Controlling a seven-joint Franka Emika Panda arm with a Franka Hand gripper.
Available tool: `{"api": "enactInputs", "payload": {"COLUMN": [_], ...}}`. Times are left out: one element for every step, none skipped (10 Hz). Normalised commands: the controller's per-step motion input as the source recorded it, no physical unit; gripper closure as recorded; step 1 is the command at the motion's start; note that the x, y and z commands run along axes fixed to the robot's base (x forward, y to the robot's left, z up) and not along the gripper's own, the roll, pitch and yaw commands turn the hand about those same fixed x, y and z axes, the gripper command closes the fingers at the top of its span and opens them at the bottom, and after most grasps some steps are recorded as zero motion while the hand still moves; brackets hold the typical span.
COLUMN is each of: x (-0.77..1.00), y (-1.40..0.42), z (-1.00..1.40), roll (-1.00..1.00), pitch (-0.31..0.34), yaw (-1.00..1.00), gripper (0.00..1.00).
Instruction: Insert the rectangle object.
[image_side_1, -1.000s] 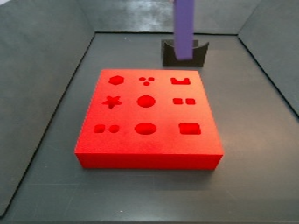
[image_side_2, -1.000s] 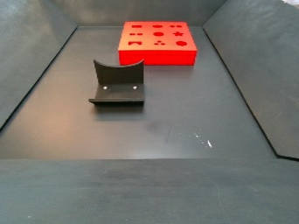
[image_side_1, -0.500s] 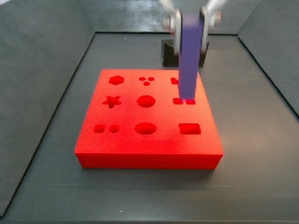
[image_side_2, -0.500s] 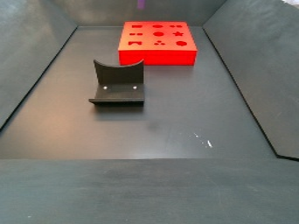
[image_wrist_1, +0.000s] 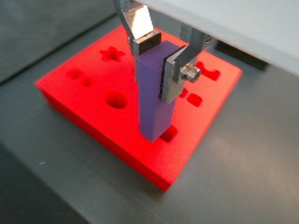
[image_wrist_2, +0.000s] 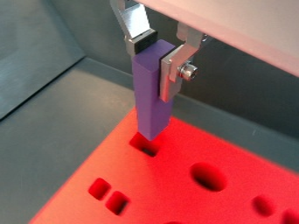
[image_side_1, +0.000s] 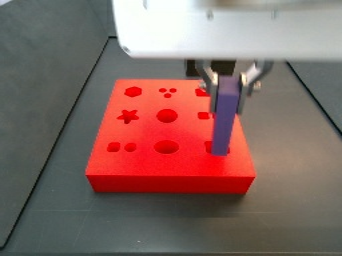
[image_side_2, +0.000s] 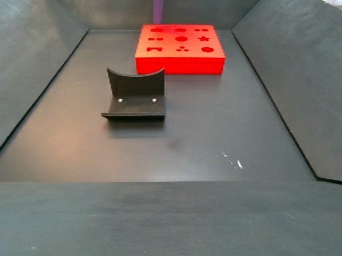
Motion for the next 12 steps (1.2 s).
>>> {"api": "enactInputs", "payload": {"x": [0.04,0.0,0.0,0.0,0.0,0.0,0.06,0.13,0.16,0.16,0.16,0.05], "y": [0.0,0.0,0.0,0.0,0.03,0.04,0.11,0.15,0.16,0.17,0.17,0.12], "z": [-0.35,-0.08,0.11,0.29,0.27,0.25,0.12,0.01,0.0,0.0,0.0,0.06], "roll": [0.13,0.06,0.0,0.0,0.0,0.0,0.01,0.05,0.06,0.07,0.08,0.05], "pitch": [-0.061,-0.031,0.0,0.093,0.064,0.059,0.036,0.013,0.0,0.003,0.014,0.156], "yaw": [-1.0,-1.0,-1.0,-0.96,-0.92,-0.92,-0.87,-0.83,-0.82,-0.81,-0.79,-0.75], "gripper": [1.0,1.0,1.0,1.0,1.0,1.0,1.0,1.0,1.0,1.0,1.0,1.0]}}
